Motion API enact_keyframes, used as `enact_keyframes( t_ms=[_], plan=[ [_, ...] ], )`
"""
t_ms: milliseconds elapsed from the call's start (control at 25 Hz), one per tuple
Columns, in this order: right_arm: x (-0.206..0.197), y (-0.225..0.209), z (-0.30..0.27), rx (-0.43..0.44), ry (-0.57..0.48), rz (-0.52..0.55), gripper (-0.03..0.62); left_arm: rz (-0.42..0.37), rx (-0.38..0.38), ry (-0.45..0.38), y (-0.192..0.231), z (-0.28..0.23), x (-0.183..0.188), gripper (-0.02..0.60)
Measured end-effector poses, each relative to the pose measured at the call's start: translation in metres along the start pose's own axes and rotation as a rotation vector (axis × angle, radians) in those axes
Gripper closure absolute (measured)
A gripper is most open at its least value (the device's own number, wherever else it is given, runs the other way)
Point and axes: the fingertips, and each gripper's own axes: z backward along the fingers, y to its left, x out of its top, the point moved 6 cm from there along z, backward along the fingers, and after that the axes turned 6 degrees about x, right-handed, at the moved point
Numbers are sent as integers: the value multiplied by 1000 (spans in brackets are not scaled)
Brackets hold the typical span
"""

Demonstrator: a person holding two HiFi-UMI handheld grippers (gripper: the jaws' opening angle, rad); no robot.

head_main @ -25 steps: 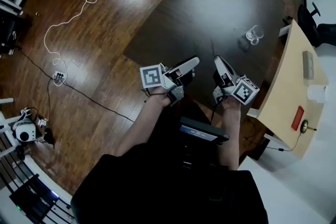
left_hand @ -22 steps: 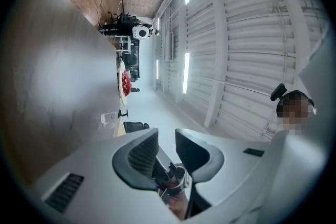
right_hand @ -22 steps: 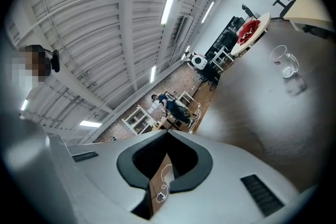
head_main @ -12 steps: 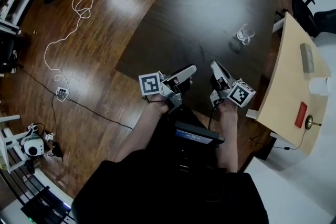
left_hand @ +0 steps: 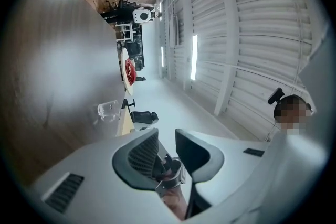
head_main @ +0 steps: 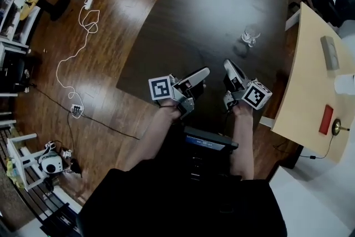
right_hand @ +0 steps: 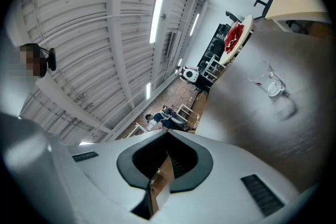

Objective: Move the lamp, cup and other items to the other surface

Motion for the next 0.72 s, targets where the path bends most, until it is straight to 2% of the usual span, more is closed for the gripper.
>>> enact_keyframes(
  t_ms=[280,480,720],
  plan=[
    [20,-6,19,0,-88,-53,572,-13,16,77,-10,-30,-9,466],
    [21,-7,25,18,-154,-132,572,-21,30,116,-13,-36,-9,466],
    [24,-11,38,1,-208,-164,572,-25,28,152,-13,-41,-12,466]
  ],
)
